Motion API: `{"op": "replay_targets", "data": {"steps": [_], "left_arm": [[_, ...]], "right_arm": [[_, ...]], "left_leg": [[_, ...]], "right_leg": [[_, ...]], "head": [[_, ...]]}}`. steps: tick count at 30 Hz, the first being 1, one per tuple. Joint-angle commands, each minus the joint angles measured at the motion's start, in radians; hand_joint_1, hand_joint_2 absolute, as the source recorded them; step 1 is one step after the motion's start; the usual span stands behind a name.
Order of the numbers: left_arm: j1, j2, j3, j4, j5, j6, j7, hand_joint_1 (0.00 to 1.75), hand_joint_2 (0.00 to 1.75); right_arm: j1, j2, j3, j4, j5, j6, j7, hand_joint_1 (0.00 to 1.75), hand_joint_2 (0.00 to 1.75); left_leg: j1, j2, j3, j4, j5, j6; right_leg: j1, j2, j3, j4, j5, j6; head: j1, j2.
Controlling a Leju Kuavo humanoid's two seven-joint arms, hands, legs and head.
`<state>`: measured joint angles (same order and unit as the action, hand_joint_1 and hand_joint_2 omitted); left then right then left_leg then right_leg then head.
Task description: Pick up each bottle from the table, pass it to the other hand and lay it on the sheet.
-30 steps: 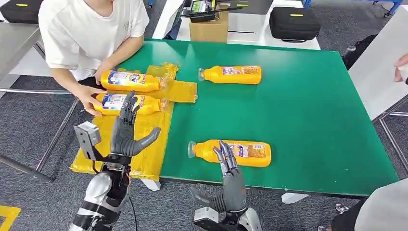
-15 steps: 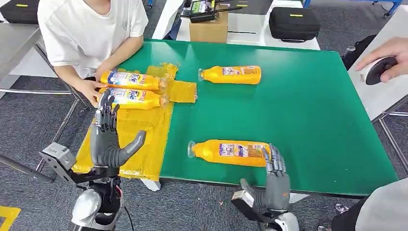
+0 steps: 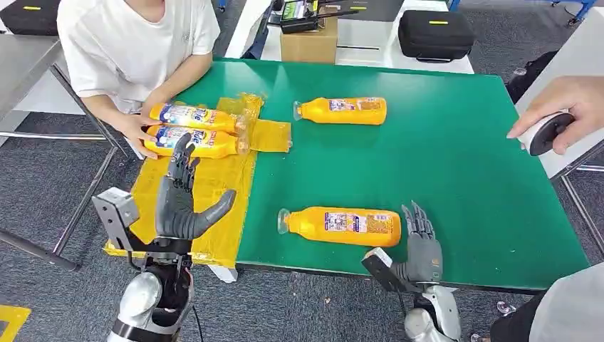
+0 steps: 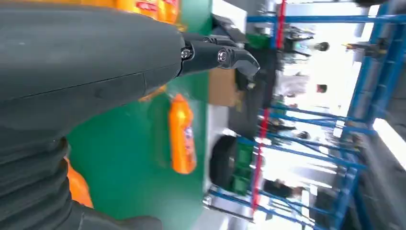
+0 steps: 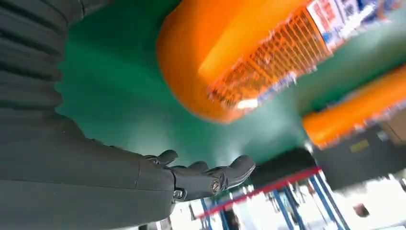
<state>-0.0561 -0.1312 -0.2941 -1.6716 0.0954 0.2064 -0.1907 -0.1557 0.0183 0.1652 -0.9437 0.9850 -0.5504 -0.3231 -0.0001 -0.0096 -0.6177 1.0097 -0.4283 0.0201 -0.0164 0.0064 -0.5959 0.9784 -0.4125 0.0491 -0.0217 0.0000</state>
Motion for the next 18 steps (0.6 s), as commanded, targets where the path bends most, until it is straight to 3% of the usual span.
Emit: {"op": "replay_targets", "data": {"steps": [1, 18], "left_arm": [[-0.09, 0.018, -0.019, 0.148, -0.004, 0.033, 0.011, 0.0, 1.75], [-0.136, 0.013, -0.038, 0.213, -0.009, 0.034, 0.05, 0.0, 1.75]], "right_arm": [[-0.16, 0.004, 0.068, 0.226, 0.018, 0.031, 0.015, 0.0, 1.75], [-0.24, 0.015, 0.143, 0.306, 0.045, 0.106, 0.077, 0.0, 1.75]], "left_leg": [[0.001, 0.002, 0.005, -0.001, -0.001, -0.001], [0.0, 0.0, 0.003, -0.001, 0.0, -0.001]], "right_leg": [[0.001, 0.001, 0.004, -0.001, 0.0, -0.002], [0.001, -0.001, 0.003, -0.001, 0.0, -0.001]], "head": [[0.0, 0.0], [0.0, 0.0]]}}
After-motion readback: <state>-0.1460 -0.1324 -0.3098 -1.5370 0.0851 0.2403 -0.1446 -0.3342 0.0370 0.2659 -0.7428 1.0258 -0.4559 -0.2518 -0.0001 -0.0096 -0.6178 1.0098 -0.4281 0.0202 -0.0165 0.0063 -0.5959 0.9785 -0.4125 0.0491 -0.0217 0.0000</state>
